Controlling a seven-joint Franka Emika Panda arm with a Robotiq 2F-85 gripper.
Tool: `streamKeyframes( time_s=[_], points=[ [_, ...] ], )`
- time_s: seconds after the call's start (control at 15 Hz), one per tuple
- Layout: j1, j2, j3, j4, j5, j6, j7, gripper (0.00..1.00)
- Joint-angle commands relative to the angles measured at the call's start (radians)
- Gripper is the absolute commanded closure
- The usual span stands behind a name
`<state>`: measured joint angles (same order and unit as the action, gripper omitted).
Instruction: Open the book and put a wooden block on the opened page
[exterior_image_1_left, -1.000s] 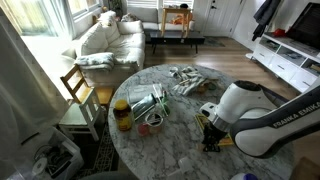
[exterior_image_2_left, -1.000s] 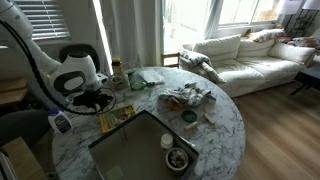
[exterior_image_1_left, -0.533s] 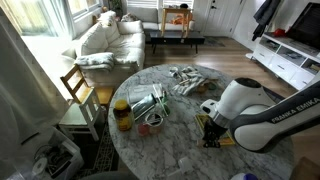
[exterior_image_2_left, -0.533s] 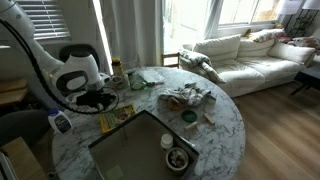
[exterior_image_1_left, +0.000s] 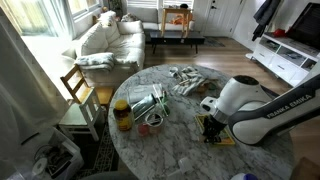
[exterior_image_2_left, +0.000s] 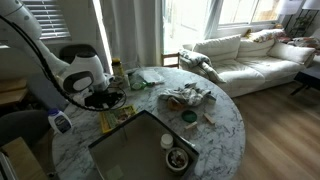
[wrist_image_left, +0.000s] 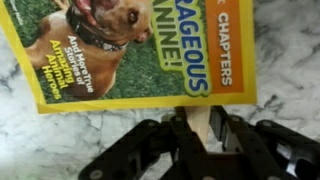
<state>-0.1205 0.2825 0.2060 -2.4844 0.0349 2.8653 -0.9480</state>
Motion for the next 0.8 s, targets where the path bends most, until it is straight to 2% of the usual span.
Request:
streamKeyframes(
  time_s=[0.0, 0.47, 0.53, 0.6, 0.73],
  points=[
    [-0.001, 0.035, -0.037, 0.031, -0.070, -0.011, -0.016, 0.93],
    [-0.004, 0.061, -0.047, 0.068, -0.107, -0.019, -0.009, 0.93],
    [0.003, 0.060, -0.057, 0.069, -0.119, -0.021, 0.001, 0.64],
    [-0.002, 0.057, -0.051, 0.071, -0.115, -0.024, -0.004, 0.45],
    [-0.003, 0.047, -0.047, 0.074, -0.114, -0.031, -0.006, 0.32]
  ],
)
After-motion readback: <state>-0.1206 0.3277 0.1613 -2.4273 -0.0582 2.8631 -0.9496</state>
